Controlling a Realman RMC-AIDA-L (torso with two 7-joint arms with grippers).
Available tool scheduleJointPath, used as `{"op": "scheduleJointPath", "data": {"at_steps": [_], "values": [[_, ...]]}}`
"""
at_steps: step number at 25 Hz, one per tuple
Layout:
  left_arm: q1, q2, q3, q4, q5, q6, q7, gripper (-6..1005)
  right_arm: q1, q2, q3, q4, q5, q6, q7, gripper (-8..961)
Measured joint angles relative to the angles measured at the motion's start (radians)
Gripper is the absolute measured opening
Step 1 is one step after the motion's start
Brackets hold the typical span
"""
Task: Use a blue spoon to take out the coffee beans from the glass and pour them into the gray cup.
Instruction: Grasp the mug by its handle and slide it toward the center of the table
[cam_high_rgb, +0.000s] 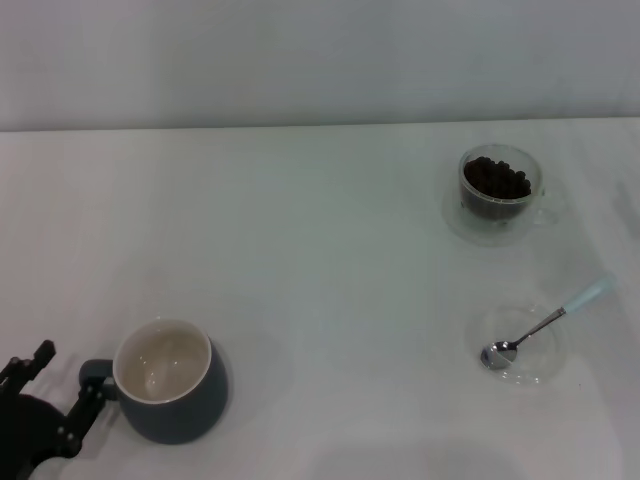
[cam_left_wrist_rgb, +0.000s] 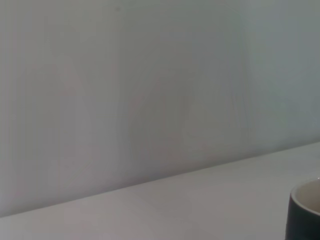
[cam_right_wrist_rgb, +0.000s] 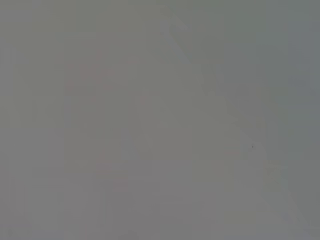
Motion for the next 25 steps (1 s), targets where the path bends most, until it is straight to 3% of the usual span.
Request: {"op": "scheduleJointPath", "data": {"at_steps": [3,8,19,25], "values": [[-0.01,-0.001,-0.001,0.0,0.0,-0.005,-0.004,608,0.0,0.0,0.0,0.001,0.0,0.0,0.001,848],[-0.014,-0.002,-0.003,0.019,-0.009,-0.005,-0.001,367,0.0,0.0,0.0,0.003,0.0,0.0,0.002,847],[-0.028,-0.004,-0.003,0.025,-0.013,-0.006,-0.001,148,0.0,0.002,-0.004,0.006,-0.001,0.0,0.013,843],[-0.064,-0.005,-0.003,0.06,-0.032,-0.037,0.0,140,0.0,0.002,-0.006,0.003,-0.004,0.0,0.013,841]]}}
